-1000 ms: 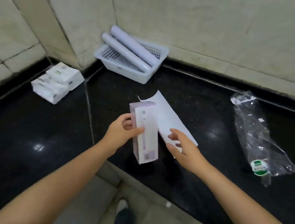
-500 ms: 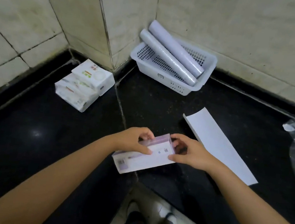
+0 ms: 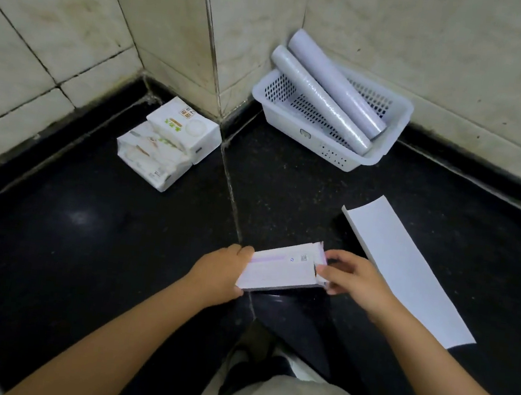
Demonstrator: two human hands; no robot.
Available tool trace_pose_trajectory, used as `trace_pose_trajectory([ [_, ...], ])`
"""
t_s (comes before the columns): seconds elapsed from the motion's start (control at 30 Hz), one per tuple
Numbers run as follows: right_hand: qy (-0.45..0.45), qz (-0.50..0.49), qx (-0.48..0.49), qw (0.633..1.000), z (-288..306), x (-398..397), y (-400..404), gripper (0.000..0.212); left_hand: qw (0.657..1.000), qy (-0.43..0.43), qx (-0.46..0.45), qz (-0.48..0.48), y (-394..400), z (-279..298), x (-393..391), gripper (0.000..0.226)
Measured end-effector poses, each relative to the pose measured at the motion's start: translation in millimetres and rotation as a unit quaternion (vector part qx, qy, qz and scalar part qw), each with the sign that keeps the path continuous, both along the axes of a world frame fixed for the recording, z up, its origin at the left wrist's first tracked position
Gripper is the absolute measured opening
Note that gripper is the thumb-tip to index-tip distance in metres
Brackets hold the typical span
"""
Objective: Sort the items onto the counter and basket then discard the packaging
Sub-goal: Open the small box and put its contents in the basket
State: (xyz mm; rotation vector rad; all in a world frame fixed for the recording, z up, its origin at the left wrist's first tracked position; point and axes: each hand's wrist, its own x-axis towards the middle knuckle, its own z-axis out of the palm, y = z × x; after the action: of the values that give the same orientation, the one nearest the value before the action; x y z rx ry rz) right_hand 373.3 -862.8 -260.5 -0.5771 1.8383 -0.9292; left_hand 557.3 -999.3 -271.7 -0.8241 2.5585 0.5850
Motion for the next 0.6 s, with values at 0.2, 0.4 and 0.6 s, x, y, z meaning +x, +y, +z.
trace_pose_trajectory([
  [0.2,0.043,-0.062,0.042,0.996,4,-15,9,0.044,0.994,0.043,0.069,0.071,-5,-1,21,0.073],
  [0.4,0.538,0.196,-0.180,0.800,16,2,10,0.039,0.994,0.056,0.057,0.080,0,0,17,0.074],
  [0.6,0.354,0.209,-0.181,0.893,28,20,14,0.025,0.994,0.054,0.052,0.083,1,2,17,0.069],
])
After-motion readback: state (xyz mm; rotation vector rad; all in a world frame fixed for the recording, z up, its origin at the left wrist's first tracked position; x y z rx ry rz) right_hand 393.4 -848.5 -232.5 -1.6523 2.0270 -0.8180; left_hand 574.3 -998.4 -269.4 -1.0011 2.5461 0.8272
